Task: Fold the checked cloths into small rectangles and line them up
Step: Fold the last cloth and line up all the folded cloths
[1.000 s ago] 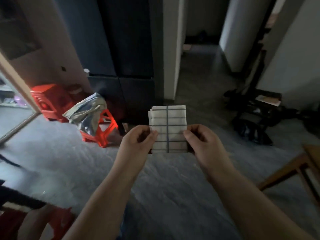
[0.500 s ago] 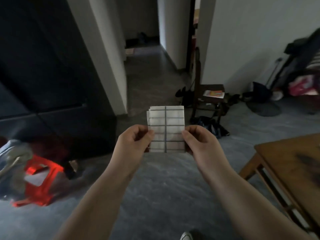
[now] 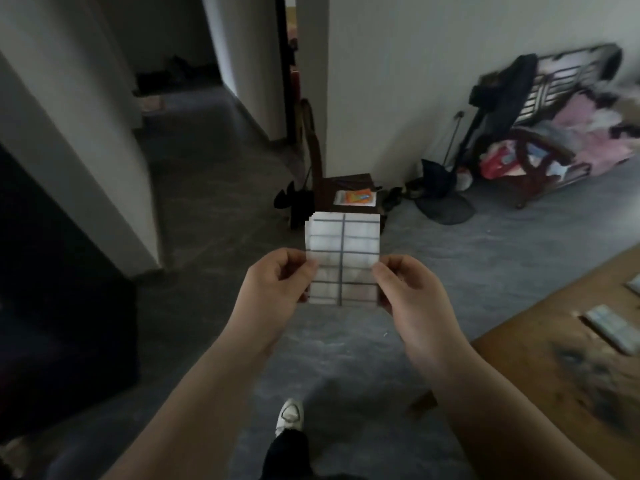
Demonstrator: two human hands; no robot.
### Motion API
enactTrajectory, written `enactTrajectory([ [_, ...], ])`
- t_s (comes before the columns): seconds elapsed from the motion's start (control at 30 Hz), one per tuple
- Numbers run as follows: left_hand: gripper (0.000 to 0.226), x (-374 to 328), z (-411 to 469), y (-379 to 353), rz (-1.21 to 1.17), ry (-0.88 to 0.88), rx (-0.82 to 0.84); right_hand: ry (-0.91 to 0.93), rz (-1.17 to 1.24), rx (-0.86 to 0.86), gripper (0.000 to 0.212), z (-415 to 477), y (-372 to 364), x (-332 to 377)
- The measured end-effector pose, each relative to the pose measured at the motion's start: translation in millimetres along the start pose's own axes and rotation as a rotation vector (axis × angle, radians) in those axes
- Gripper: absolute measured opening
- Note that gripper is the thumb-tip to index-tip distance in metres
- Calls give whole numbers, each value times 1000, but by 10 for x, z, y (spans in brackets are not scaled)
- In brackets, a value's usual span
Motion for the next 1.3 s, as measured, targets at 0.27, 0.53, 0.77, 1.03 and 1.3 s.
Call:
enactTrajectory([
  [0.27,6,-219,2035,-240,13,-7,205,-72,101,-181,14,1601,-237,230],
  [0.53,7,-438,3333,-1232,25,14,462,-102,223,-404,13,2642,251,162],
  [0.77,9,-381,4147,-2831,102,-45,675,-174,275,-585,17,3473,1314,-364],
  [1.03,11,-462,4804,-4720,191,-61,874,-261,371,-765,17,4317,2668,-783],
  [1.3,9,-458,4794,-6210,181,-34,1174,-361,392,-987,17,4267,3540,-1015],
])
Point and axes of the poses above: each hand's wrist, its own z-axis towards the middle knuckle, its own y-axis out of the back of the hand, x = y × z, the point moved 3 cm from there along z, towards the middle knuckle, and after that the axes turned 5 degrees about -z, right-handed, at the moved point
